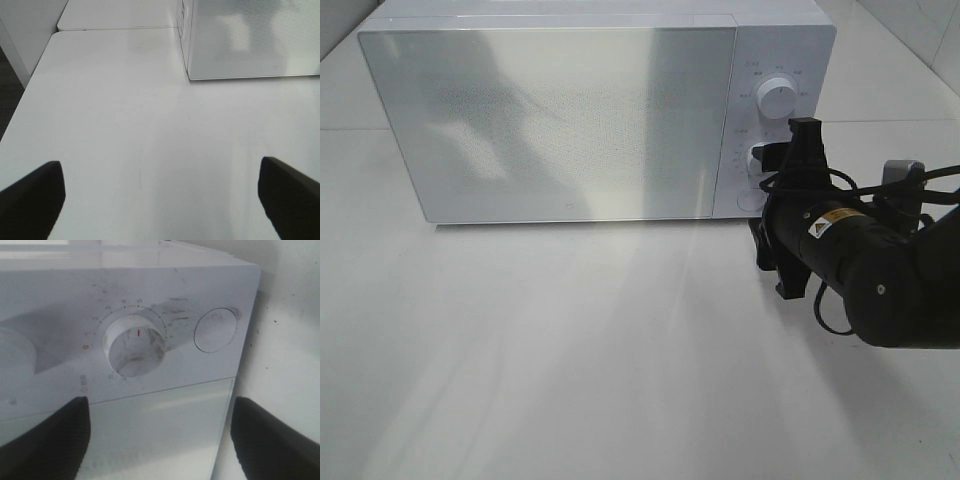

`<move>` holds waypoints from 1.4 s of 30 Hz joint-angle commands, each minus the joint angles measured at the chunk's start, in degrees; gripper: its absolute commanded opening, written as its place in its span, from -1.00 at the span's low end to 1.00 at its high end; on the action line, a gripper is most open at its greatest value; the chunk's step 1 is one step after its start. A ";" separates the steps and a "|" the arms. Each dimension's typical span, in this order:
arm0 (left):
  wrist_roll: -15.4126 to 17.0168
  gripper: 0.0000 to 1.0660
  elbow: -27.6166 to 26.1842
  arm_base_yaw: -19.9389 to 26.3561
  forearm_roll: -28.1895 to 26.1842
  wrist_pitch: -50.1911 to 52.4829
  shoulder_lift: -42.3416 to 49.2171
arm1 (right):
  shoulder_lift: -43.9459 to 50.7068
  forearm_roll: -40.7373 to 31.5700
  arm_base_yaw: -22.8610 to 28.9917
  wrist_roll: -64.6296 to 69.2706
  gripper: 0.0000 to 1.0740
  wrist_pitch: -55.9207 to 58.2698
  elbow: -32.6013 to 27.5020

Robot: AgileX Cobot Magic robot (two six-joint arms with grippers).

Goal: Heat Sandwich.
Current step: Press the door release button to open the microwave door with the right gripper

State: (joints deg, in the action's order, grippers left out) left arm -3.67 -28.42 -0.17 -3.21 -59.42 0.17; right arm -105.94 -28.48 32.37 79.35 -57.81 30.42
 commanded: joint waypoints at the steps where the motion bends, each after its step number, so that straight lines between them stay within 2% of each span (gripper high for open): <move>1: 0.06 0.90 0.17 0.17 -0.46 0.46 1.60 | 4.24 2.35 -0.29 -6.19 0.40 4.64 -1.72; 6: 0.06 0.90 0.17 0.17 -0.46 0.46 1.60 | 9.40 2.98 -0.34 -19.25 0.40 13.92 -1.66; 8: 0.06 0.90 0.17 0.17 -0.46 0.46 1.60 | 12.55 3.38 -1.66 -29.11 0.40 20.40 -1.66; 9: 0.06 0.90 0.17 0.17 -0.46 0.46 1.60 | 12.55 3.38 -1.66 -29.11 0.40 20.40 -1.66; 11: 0.06 0.90 0.17 0.17 -0.46 0.46 1.60 | 15.64 4.53 -3.95 -40.57 0.40 28.25 -1.66; 14: 0.06 0.90 0.17 0.17 -0.46 0.46 1.60 | 17.76 4.70 -5.33 -47.90 0.40 33.12 -1.60; 15: 0.06 0.90 0.17 0.17 -0.46 0.46 1.60 | 20.05 4.70 -6.70 -55.58 0.40 38.04 -1.60; 19: 0.06 0.90 0.17 0.17 -0.46 0.46 1.60 | 23.20 4.64 -9.17 -65.20 0.40 44.92 -1.60; 20: 0.06 0.90 0.17 0.17 -0.46 0.46 1.60 | 25.27 4.64 -10.66 -71.05 0.40 49.27 -1.60; 24: 0.06 0.90 0.17 0.17 -0.46 0.46 1.60 | 28.42 4.70 -12.95 -77.58 0.40 55.86 -1.60; 26: 0.06 0.90 0.17 0.17 -0.46 0.46 1.60 | 31.34 4.93 -15.13 -84.91 0.40 62.80 -1.09; 32: 0.06 0.90 0.17 0.17 -0.46 0.46 1.60 | 36.04 9.68 -15.70 -89.32 0.40 74.60 1.09; 37: 0.06 0.90 0.17 0.17 -0.46 0.46 1.60 | 41.37 15.93 -15.70 -89.32 0.40 89.67 4.93; 42: 0.06 0.90 0.17 0.17 -0.46 0.46 1.60 | 46.93 17.93 -15.70 -88.58 0.40 100.55 7.39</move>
State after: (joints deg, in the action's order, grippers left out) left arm -3.67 -28.42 -0.17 -3.21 -59.42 0.17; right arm -61.13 -11.57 17.07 -9.11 38.50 37.01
